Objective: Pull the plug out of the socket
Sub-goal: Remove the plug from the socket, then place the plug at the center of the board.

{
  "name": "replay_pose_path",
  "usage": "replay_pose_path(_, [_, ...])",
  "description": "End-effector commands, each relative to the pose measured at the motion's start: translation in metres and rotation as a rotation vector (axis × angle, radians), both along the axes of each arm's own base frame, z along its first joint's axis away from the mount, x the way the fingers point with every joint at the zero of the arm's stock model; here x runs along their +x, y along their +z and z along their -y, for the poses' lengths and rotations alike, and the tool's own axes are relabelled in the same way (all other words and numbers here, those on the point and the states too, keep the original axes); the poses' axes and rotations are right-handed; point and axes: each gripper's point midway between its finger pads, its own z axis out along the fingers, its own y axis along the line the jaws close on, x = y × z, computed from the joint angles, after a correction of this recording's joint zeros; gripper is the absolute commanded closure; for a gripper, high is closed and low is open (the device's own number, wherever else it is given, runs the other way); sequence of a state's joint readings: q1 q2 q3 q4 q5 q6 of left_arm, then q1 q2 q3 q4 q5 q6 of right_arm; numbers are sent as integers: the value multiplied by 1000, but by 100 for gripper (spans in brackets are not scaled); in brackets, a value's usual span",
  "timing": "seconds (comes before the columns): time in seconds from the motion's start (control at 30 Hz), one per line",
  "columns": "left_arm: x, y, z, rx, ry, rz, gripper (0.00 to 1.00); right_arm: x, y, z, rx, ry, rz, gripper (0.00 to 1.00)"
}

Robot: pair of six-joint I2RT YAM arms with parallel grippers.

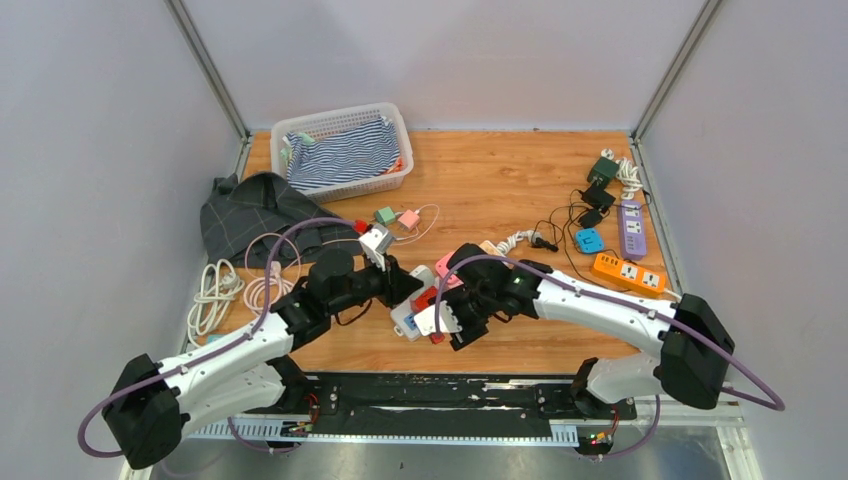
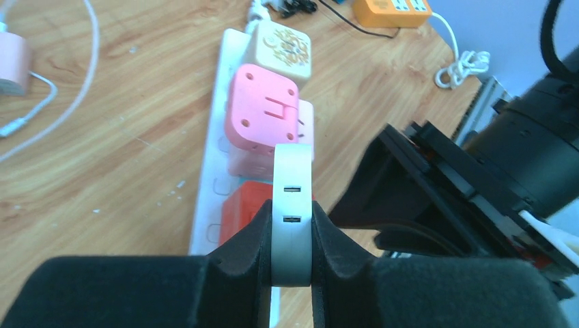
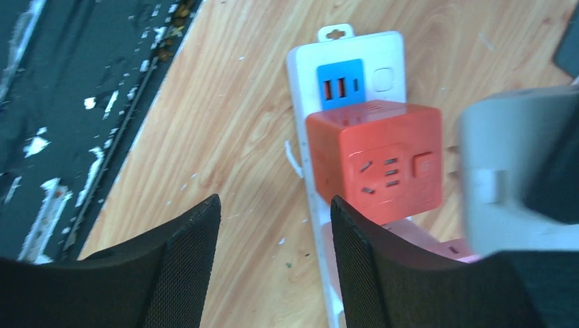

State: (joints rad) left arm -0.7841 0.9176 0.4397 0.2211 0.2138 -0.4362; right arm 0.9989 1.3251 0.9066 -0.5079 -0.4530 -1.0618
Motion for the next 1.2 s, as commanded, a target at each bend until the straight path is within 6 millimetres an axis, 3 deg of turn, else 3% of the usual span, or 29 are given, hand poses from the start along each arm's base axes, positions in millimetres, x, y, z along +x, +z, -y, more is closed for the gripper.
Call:
replay_pose_path(0.0, [17,21,-14,26,53,76,100,-27,6,19,-40,41,-84,38])
replay_pose_path(0.27, [37,27,-33,70,129,117,100,-37,17,22,-25,79,-107,39])
replay_pose_path(0.47, [64,28,-53,120,211,154,100,-42,29,36,-23,93,-151,39])
replay_pose_path(0.67, [91,30,-73,158,334,161,100,-27,46,51,35,30,-140,39])
replay_pose_path(0.83, [108,29,-79,188,388,151,100,-13,59,62,105,-44,-126,39])
replay_pose_path(0.93, [117,22,-80,203,414,122,100,-5,62,69,123,-84,-118,39])
replay_pose_path(1.17, [144,-8,-117,295,638,48,100,10,59,80,134,-160,-130,39])
